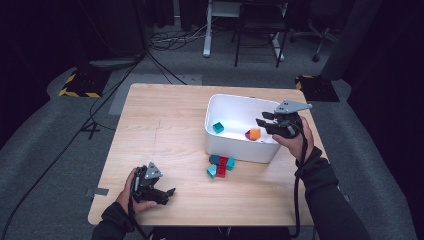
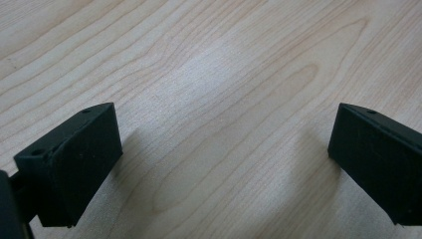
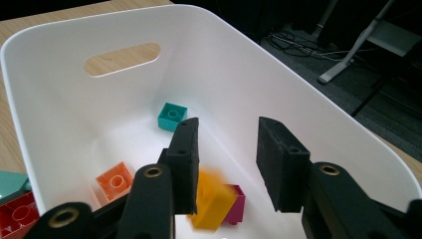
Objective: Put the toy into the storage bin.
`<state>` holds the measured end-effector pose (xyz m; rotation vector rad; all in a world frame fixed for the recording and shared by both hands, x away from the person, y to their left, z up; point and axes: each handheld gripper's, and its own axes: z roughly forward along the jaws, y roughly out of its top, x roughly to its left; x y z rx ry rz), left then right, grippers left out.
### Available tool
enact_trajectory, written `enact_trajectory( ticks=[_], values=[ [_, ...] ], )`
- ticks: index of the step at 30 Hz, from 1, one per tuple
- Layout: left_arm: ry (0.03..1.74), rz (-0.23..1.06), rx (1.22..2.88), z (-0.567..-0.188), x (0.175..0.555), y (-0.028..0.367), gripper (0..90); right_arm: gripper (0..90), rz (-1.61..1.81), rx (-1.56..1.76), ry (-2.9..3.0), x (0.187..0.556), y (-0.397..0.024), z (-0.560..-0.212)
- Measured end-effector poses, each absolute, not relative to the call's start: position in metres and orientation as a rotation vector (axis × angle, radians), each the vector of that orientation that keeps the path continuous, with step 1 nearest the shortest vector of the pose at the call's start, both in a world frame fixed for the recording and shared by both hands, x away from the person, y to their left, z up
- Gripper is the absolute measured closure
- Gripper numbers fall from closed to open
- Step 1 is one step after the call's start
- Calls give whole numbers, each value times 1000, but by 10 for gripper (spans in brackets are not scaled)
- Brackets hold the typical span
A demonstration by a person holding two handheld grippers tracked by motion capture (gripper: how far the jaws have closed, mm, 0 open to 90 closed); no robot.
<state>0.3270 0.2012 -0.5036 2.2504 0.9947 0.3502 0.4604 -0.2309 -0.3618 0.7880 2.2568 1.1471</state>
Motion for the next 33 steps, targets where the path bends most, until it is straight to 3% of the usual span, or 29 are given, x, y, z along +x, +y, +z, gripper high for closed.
enact_trajectory(
  ticks=[27,33],
  values=[
    [1010,361,2241,-504,327,200,6,328,1196,817,2152,411,-271,-346],
    [1013,350,2240,-504,326,199,7,297,1239,795,2139,398,-282,-351]
  ],
)
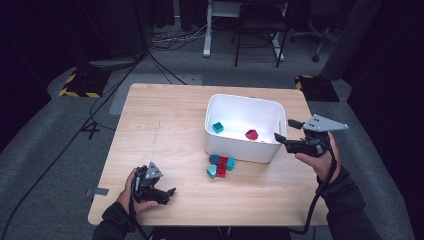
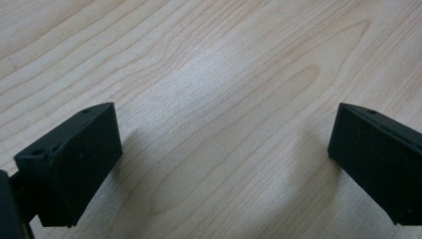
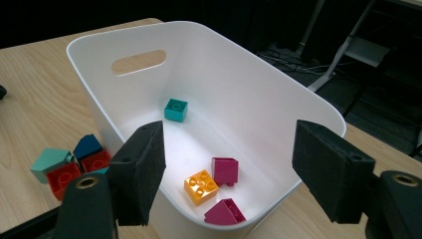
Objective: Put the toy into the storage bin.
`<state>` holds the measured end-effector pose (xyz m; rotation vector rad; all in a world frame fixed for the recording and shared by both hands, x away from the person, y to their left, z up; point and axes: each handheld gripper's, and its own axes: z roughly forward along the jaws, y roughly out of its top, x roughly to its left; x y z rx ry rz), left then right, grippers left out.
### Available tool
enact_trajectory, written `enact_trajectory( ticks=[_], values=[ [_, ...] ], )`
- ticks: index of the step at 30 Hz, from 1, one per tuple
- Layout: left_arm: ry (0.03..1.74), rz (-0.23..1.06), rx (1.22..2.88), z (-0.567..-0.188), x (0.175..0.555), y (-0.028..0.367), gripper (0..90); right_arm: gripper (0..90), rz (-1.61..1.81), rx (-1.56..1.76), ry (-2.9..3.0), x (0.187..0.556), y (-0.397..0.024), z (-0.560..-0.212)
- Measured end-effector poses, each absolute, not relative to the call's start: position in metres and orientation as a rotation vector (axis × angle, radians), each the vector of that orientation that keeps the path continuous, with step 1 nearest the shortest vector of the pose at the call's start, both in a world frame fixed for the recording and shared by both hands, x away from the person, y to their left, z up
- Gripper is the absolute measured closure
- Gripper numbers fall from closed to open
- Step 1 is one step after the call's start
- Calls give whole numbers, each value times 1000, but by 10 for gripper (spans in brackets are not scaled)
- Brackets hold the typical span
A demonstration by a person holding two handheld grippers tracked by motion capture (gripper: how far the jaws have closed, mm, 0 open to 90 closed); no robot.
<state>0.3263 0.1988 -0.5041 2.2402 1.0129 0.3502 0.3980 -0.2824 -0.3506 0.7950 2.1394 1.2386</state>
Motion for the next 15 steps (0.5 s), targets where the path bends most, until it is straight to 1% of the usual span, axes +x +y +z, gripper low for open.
enact_trajectory(
  ticks=[8,10,15],
  values=[
    [1002,347,2246,-504,326,197,7,254,1219,796,2150,384,-291,-368],
    [994,350,2253,-503,326,197,7,238,1204,796,2164,381,-293,-376],
    [1021,345,2247,-503,326,193,6,246,1208,837,2234,376,-297,-402]
  ],
)
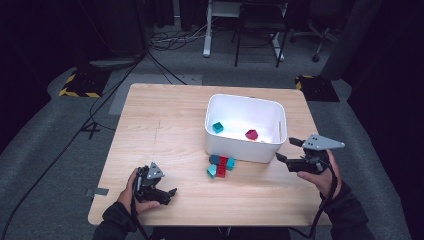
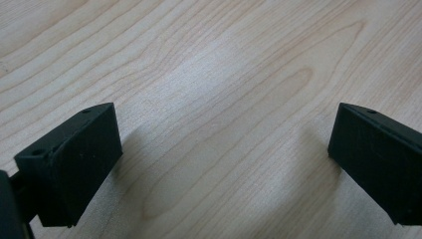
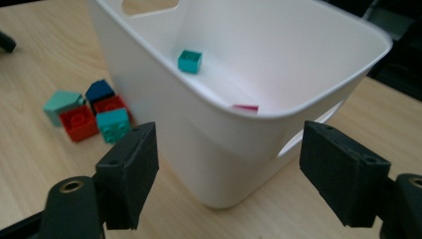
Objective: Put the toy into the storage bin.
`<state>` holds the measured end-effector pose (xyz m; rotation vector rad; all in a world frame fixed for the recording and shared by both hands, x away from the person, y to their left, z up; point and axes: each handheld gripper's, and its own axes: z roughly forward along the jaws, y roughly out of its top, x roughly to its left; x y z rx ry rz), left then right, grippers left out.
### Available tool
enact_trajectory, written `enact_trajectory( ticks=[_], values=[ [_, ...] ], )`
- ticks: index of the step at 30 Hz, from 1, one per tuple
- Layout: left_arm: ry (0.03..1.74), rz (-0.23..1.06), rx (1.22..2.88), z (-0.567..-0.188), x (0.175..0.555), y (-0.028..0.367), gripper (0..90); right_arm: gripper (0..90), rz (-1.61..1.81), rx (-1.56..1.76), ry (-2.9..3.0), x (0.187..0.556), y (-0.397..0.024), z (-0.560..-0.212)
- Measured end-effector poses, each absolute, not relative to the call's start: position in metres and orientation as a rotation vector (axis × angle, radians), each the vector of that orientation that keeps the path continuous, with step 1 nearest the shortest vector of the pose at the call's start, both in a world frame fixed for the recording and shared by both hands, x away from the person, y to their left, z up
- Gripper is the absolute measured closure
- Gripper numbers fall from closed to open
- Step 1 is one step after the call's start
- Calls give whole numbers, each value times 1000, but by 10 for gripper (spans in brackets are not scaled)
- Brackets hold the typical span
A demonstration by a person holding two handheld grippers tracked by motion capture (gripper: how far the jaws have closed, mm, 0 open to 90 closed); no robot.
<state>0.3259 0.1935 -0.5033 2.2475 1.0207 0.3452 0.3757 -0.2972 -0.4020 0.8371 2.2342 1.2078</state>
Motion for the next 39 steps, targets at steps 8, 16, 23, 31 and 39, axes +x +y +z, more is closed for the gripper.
enact_trajectory(
  ticks=[8,16,23,31,39],
  values=[
    [982,340,2276,-500,326,174,46,260,1111,876,2388,371,-299,-458],
    [895,308,2300,-501,333,145,46,266,1094,900,2454,369,-300,-492],
    [805,271,2321,-501,341,117,47,269,1100,909,2469,369,-302,-502],
    [712,230,2341,-501,354,79,77,263,1107,918,2459,368,-301,-503],
    [749,231,2339,-500,363,67,77,260,1109,919,2459,368,-301,-503]
  ],
)
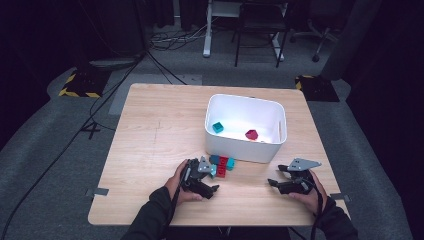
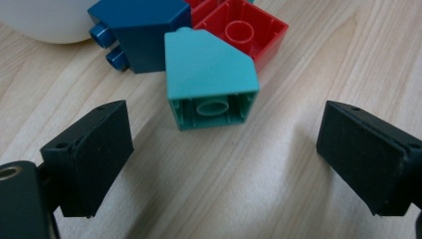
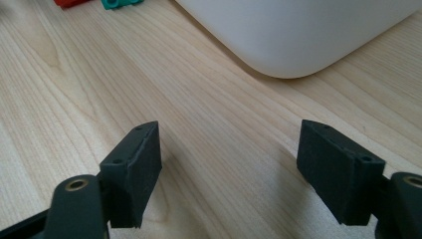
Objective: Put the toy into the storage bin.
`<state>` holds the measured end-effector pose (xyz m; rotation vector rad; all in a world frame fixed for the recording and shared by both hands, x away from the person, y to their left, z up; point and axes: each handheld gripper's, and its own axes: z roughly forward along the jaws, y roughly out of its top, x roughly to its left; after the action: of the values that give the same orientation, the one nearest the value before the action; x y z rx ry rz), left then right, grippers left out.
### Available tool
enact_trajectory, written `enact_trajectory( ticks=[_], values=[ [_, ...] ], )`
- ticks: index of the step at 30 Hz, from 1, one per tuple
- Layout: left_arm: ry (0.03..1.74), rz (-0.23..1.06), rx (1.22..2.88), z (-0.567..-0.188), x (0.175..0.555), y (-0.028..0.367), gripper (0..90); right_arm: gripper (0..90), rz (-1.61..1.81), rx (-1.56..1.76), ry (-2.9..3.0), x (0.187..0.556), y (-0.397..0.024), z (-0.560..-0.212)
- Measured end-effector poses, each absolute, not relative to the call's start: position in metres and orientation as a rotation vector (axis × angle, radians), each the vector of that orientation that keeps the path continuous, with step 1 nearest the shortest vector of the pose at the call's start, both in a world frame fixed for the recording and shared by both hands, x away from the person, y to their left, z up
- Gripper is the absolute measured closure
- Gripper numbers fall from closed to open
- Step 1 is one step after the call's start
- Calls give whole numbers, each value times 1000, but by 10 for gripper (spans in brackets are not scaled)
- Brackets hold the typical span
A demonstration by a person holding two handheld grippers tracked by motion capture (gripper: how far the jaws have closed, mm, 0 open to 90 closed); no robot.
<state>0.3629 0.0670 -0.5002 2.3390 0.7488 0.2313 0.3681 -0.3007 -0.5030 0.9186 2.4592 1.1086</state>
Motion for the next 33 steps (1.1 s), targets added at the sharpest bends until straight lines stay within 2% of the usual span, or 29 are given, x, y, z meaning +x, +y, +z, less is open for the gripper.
enact_trajectory(
  ticks=[2,5,11,16,19,33],
  values=[
    [740,242,2335,-500,366,67,85,257,1109,919,2459,368,-301,-503],
    [753,249,2309,-500,369,66,170,254,1110,930,2456,368,-300,-503],
    [767,282,2277,-499,371,66,281,251,1108,921,2459,368,-300,-503],
    [758,274,2263,-499,371,67,483,251,1108,921,2459,368,-300,-503],
    [721,280,2272,-498,369,67,573,251,1108,921,2458,368,-300,-503],
    [721,266,2255,-497,369,83,587,250,1109,921,2459,368,-300,-503]
  ],
)
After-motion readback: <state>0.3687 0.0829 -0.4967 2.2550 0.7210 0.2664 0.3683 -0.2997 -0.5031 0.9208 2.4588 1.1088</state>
